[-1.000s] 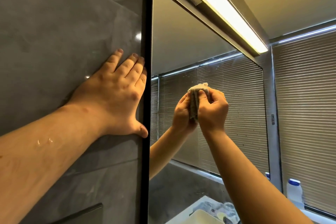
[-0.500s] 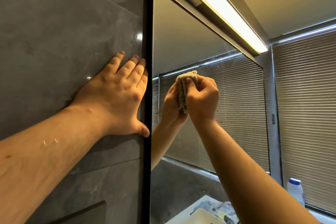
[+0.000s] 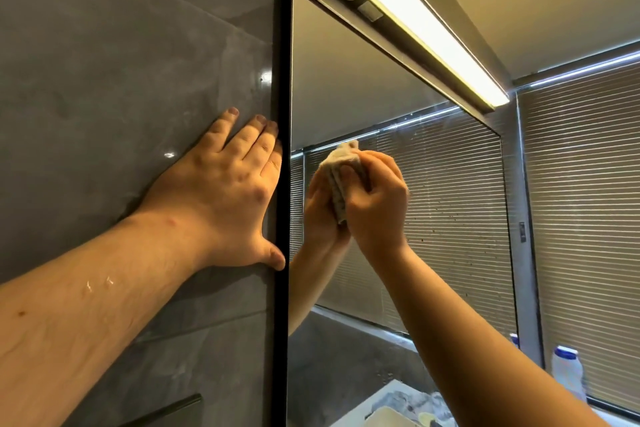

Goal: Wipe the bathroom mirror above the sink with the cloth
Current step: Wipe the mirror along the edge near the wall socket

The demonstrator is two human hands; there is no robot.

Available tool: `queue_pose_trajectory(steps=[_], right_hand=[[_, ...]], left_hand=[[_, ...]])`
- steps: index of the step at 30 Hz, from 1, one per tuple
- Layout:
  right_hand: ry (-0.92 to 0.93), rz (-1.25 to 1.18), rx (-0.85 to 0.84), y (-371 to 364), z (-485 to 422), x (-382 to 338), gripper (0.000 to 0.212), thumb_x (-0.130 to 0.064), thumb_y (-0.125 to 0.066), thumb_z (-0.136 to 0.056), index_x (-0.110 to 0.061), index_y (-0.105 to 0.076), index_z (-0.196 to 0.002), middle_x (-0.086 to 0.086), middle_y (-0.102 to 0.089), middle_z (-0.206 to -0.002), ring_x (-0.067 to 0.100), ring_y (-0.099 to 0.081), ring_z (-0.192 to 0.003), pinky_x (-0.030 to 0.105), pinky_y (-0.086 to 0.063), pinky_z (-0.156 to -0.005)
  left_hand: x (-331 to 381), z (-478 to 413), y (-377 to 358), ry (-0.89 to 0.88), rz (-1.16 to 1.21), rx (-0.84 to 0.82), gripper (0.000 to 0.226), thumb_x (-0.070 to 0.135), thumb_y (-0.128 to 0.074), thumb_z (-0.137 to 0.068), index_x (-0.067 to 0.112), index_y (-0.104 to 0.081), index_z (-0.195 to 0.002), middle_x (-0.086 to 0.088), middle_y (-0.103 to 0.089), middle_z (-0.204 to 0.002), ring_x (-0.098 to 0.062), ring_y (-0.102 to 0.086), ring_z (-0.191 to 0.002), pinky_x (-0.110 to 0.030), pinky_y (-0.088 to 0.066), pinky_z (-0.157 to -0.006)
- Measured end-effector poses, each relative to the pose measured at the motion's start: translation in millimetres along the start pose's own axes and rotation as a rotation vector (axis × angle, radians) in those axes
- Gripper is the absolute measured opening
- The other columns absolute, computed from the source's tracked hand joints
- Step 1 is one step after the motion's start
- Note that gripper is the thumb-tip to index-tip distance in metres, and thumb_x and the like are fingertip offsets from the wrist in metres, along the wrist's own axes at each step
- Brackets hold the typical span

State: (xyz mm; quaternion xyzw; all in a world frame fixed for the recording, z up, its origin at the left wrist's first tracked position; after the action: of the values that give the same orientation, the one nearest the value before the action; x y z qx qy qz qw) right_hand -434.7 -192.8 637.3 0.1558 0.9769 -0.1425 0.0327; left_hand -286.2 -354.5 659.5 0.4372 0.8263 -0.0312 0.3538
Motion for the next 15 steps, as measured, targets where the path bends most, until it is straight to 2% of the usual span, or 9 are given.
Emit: queue_pose_trajectory(steps=[4,10,15], right_hand=[[0.089,-0.017,-0.029,-8,5,-14,0.019,-0.019,-0.070,-0.087,-0.012,-0.075,-0.104,0.003,-0.069,-0.106,0.022,-0.065,-0.100,0.041,-0.054,-0.088],[-0.088,-0.013,0.085,-4,-24,9,0.008,-0.013,-0.067,-0.087,-0.013,-0.075,-0.090,-0.003,-0.066,-0.092,0.009,-0.062,-0.088,0.035,-0.054,-0.084],[-0.173,0.042,0.106,1,-39,23,0.008,-0.015,-0.066,-0.089,-0.012,-0.073,-0.087,-0.002,-0.064,-0.089,0.012,-0.060,-0.084,0.033,-0.053,-0.081]], left_hand=[[0,0,-1,-0.006,0.013,0.006,0.142,0.097,-0.016,-0.044,-0.004,-0.037,-0.142,-0.022,-0.033,-0.151,-0.034,-0.025,-0.144,-0.053,-0.008,-0.119],[-1,-1,-2,-0.011,0.009,0.061,0.141,0.098,-0.019,-0.045,-0.005,-0.041,-0.139,-0.023,-0.037,-0.149,-0.035,-0.029,-0.142,-0.054,-0.012,-0.118],[0,-2,-2,-0.036,0.032,0.097,0.139,0.097,-0.026,-0.044,-0.008,-0.049,-0.132,-0.026,-0.045,-0.142,-0.038,-0.037,-0.136,-0.056,-0.018,-0.116]])
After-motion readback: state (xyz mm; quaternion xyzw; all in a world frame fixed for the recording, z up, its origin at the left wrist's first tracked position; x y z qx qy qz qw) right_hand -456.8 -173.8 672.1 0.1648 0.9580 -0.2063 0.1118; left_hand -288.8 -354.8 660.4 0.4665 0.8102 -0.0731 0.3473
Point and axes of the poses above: each hand's wrist, its own z-axis away from the middle knuckle, its own y-axis out of the back of the hand, x = y × z, the point moved 1 cm from there along -z, towards the middle knuckle
